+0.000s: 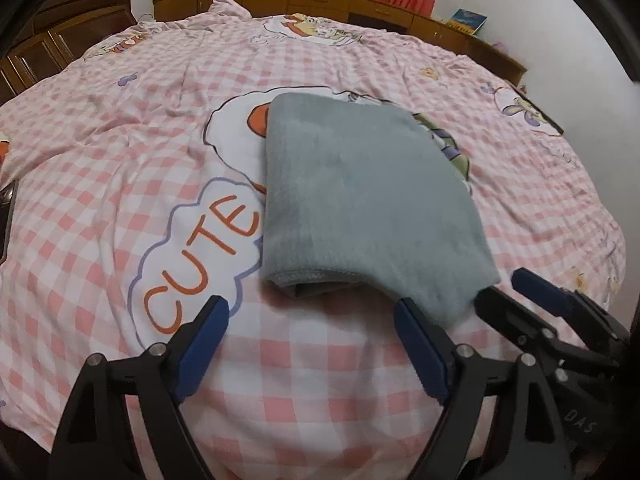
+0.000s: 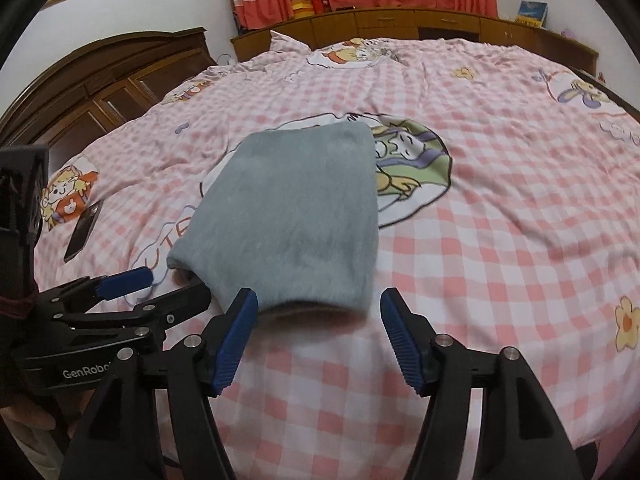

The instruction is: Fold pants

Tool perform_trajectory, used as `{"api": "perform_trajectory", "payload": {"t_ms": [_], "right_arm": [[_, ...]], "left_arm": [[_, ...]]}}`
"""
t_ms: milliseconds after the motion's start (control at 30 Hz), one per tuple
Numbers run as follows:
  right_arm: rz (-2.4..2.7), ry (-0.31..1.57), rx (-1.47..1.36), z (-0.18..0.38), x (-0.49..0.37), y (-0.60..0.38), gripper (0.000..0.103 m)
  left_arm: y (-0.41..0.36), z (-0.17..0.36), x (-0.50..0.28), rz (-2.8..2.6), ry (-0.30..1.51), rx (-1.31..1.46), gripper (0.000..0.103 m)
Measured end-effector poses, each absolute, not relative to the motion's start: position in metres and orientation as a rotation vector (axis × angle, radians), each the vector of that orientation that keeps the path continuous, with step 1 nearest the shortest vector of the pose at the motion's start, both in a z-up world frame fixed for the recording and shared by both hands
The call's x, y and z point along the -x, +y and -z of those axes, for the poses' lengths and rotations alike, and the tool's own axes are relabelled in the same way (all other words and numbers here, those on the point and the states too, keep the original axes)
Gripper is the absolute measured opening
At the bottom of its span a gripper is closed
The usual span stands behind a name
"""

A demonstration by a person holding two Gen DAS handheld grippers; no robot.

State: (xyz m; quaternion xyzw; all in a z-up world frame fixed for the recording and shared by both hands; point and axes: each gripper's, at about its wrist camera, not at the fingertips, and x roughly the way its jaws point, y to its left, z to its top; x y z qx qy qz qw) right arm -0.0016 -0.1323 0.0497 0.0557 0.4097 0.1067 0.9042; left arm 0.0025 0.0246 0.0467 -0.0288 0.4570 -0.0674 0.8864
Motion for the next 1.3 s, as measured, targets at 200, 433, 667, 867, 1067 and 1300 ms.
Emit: {"api": "perform_trajectory", "payload": {"t_ms": [200,433,667,867,1067,1300], "right_arm": [[-0.194,0.899,-0.124,-0.033,-0.001,-0.139,0.066],[-0.173,0.933,-0.109,-0.022,-0.004,-0.139,0.066],[-0.167,0.940,-0.098,-0.017,-0.004,-0.137,0.067],[-0.167,0.942,-0.098,-0.017,-0.004,-0.137,0.068],[-0.166,0.942,-0.098,-0.015,-0.005,-0.136,0.069],[-0.167,0.944,-0.101,-0.013,-0.005,-0.135,0.070]], "left_arm": [[0.025,-0.038,-0.006,0.112,0.978,0.054,0.088],[0.022,-0.029,-0.007,0.106,0.987,0.006,0.088],[0.021,-0.026,-0.008,0.111,0.988,-0.005,0.090],[0.021,-0.025,-0.009,0.112,0.990,-0.003,0.091],[0.022,-0.025,-0.009,0.116,0.992,0.002,0.091],[0.022,-0.025,-0.009,0.118,0.993,0.006,0.091]]}}
